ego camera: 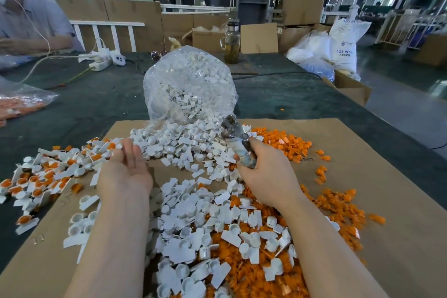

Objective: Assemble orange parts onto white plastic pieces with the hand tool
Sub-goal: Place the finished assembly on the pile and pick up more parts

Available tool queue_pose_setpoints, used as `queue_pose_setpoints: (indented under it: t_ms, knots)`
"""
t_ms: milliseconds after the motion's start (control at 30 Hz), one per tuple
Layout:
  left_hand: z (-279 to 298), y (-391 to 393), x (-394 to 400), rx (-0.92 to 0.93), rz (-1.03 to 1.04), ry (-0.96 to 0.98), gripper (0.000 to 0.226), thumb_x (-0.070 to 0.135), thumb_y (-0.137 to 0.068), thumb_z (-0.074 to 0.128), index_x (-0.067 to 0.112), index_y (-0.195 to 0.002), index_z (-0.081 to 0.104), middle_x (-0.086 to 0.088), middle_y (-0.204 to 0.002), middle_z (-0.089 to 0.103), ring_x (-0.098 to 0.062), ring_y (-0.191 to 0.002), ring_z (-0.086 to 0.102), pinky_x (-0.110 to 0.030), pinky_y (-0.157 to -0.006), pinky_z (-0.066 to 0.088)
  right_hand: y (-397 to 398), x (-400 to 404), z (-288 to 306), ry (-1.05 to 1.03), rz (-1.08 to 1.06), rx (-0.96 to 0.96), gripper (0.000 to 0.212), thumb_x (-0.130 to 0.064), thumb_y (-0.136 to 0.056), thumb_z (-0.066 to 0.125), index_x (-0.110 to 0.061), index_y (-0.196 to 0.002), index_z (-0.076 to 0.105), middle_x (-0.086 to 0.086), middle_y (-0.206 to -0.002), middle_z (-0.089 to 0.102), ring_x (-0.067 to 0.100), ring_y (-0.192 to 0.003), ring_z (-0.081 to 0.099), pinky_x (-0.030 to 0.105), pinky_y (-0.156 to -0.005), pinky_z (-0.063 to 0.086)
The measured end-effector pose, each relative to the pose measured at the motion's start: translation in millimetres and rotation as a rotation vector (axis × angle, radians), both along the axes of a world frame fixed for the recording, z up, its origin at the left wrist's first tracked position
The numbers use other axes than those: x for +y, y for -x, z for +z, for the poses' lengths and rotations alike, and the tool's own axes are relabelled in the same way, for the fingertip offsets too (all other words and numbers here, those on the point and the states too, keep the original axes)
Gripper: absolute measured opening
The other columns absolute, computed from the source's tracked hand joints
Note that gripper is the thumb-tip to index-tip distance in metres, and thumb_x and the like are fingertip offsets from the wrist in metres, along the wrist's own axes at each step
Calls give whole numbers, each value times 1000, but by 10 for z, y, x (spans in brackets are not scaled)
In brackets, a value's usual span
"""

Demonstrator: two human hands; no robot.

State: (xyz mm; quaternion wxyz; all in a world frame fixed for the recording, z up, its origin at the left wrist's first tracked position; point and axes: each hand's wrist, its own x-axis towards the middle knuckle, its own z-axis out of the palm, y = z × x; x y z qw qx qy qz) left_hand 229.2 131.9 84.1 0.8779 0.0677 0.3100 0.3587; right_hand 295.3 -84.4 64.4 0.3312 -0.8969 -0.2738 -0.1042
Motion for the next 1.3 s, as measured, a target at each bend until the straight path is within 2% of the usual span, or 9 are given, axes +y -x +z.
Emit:
queue_pose_setpoints:
  t_ms: [100,300,400,500,600,733,900,1067,1300]
  knots:
    - [6,25,25,-34,35,23,25,8,-101,53,6,-124,62,-4,-105,73,-6,-79,73,-19,-61,58,-1,-8,1,-21,-23,-3,19,-24,-86,61,-32,-76,46,-8,-64,52,10,-56,48,23,-49,29]
    - [28,36,-47,-23,-34,-54,23,7,-94,64,5,-118,64,-3,-97,74,-6,-80,73,-19,-75,59,-4,-15,9,-64,-87,-3,12,-22,-86,60,-26,-78,53,-6,-64,56,12,-56,51,24,-46,33]
    - [69,10,-158,226,-257,-352,17,16,-87,74,13,-103,71,4,-80,74,-3,-66,67,-15,-65,56,-2,-17,11,-67,-107,-14,15,-23,-87,60,-27,-75,51,-6,-62,55,12,-55,50,23,-46,30]
    - [64,-31,-312,450,-497,-876,11,21,-84,77,23,-93,72,7,-85,75,-8,-76,65,-24,-68,55,-2,-10,15,-44,-117,-18,17,-23,-86,61,-25,-73,50,-4,-63,55,13,-56,50,26,-46,33]
    - [20,-40,-483,591,-748,-1402,9,25,-83,77,30,-88,72,15,-78,72,0,-70,66,-12,-55,46,-1,-5,23,-4,-125,-25,14,-24,-86,61,-24,-75,52,-5,-65,56,13,-57,52,29,-46,38]
    - [-37,-69,-594,711,-869,-1781,14,25,-80,81,32,-80,68,11,-85,66,-6,-76,61,-19,-63,44,5,-5,31,33,-150,-30,20,-25,-84,61,-28,-72,46,-7,-63,54,11,-57,50,27,-46,34]
    - [-19,-47,-709,532,-997,-2036,20,34,-79,80,45,-70,65,13,-92,57,-2,-79,53,-16,-64,36,-1,-10,33,6,-207,-23,24,-22,-82,61,-27,-68,42,-6,-60,52,11,-55,48,26,-47,30]
    - [-146,-105,-826,614,-909,-2409,21,39,-90,63,39,-110,69,16,-81,28,-14,-90,32,-31,-79,23,-4,-2,34,13,-218,-20,27,-23,-81,61,-26,-67,39,-6,-60,51,11,-54,47,27,-46,28]
    - [-189,-126,-831,716,-823,-2405,20,47,-89,63,38,-105,71,15,-82,31,-12,-93,33,-32,-81,26,-19,1,8,31,-242,-28,29,-25,-82,63,-26,-66,38,-7,-58,48,9,-52,45,26,-46,27]
